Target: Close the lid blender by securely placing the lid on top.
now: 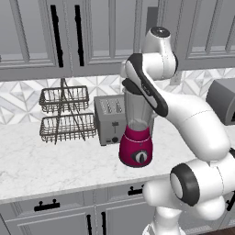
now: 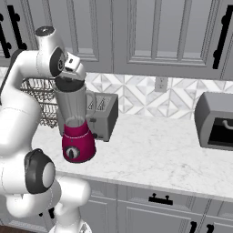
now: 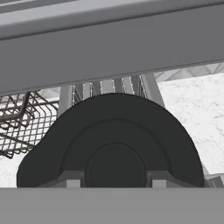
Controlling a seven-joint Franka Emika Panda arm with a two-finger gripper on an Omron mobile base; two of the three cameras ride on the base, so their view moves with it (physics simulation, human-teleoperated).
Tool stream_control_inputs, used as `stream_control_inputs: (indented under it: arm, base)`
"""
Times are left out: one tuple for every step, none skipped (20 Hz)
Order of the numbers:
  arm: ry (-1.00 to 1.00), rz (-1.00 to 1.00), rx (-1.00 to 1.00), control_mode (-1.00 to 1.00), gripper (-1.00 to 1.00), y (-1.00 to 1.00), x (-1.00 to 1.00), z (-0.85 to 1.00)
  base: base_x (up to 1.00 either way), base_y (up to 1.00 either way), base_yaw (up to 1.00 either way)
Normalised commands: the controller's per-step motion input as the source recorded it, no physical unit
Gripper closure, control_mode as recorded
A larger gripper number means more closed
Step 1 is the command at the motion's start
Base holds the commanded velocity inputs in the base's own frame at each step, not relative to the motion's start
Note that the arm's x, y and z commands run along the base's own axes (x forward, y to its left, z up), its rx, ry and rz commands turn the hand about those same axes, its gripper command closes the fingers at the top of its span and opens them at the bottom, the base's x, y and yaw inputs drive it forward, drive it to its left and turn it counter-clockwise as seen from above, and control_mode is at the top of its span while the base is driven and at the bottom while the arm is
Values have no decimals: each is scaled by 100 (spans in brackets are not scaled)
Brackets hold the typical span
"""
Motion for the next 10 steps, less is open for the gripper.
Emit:
stream_control_inputs:
  arm:
    - [7,0,0,-100,100,0,0,-12]
    - [7,0,0,-100,100,0,0,-11]
    - [9,0,0,-100,100,0,0,-11]
    - [10,0,0,-100,100,0,0,-11]
    - [10,0,0,-100,100,0,0,-6]
    - [10,0,0,-100,100,0,0,-1]
    - [10,1,0,-100,100,0,-3,0]
    - [9,1,0,-100,100,0,-1,0]
    - [7,0,0,-100,100,0,-1,0]
    - [6,0,0,-100,100,0,0,0]
  base:
    - [0,0,0]
    - [0,0,0]
    - [0,0,0]
    - [0,0,0]
    - [0,0,0]
    - [0,0,0]
    - [0,0,0]
    - [0,0,0]
    - [0,0,0]
    - [0,0,0]
